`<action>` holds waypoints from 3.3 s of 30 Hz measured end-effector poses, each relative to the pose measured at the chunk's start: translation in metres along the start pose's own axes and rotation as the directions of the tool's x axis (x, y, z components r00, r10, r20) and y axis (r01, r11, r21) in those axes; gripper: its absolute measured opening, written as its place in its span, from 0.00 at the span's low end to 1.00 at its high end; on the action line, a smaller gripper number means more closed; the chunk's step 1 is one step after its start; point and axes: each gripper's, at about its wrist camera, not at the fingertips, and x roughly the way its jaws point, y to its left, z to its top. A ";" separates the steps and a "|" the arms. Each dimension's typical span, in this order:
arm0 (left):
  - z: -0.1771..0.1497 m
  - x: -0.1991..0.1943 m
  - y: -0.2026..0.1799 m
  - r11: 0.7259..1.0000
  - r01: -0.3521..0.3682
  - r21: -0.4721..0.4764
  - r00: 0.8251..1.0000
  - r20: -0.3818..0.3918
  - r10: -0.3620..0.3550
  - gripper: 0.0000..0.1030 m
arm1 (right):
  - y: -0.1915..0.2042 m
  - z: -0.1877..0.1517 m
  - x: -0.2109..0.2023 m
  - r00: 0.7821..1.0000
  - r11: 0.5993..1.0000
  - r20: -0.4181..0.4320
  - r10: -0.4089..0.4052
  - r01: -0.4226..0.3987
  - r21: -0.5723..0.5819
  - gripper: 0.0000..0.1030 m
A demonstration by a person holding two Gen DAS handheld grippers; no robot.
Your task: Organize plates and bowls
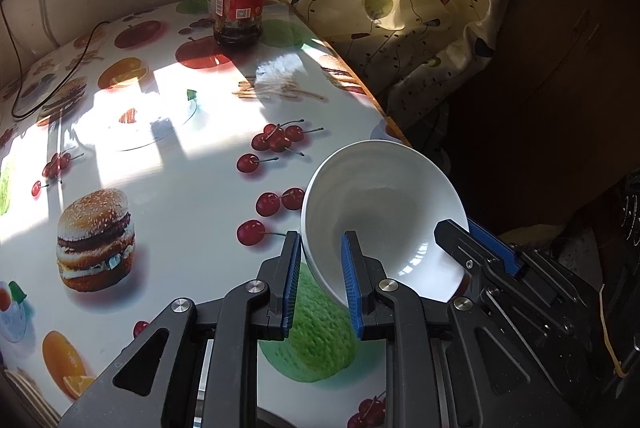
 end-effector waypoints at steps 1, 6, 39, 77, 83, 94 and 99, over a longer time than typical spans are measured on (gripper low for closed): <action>0.000 0.000 0.000 1.000 -0.003 0.000 1.000 0.001 0.003 0.18 | 0.000 0.000 0.000 1.000 1.000 0.001 0.001 -0.001 0.003 0.14; 0.001 0.002 0.003 1.000 -0.009 -0.005 1.000 0.000 0.009 0.13 | 0.001 0.001 0.001 1.000 1.000 0.006 -0.002 0.002 0.003 0.13; -0.008 -0.025 0.004 1.000 -0.001 -0.009 0.998 0.060 0.001 0.12 | 0.009 0.000 -0.027 0.999 1.000 0.047 0.005 -0.005 -0.005 0.13; -0.064 -0.127 0.041 0.999 0.004 -0.040 0.982 0.191 0.004 0.12 | 0.079 -0.042 -0.118 0.987 0.995 0.142 0.077 -0.068 -0.070 0.13; -0.077 -0.137 0.048 0.998 0.005 -0.057 0.979 0.202 0.007 0.12 | 0.089 -0.054 -0.125 0.986 0.994 0.140 0.087 -0.076 -0.083 0.13; -0.096 -0.147 0.059 0.997 0.000 -0.075 0.977 0.211 0.016 0.12 | 0.100 -0.069 -0.131 0.985 0.991 0.135 0.106 -0.093 -0.101 0.13; -0.106 -0.148 0.067 0.995 -0.004 -0.095 0.978 0.206 0.024 0.12 | 0.108 -0.077 -0.130 0.986 0.988 0.122 0.118 -0.104 -0.113 0.13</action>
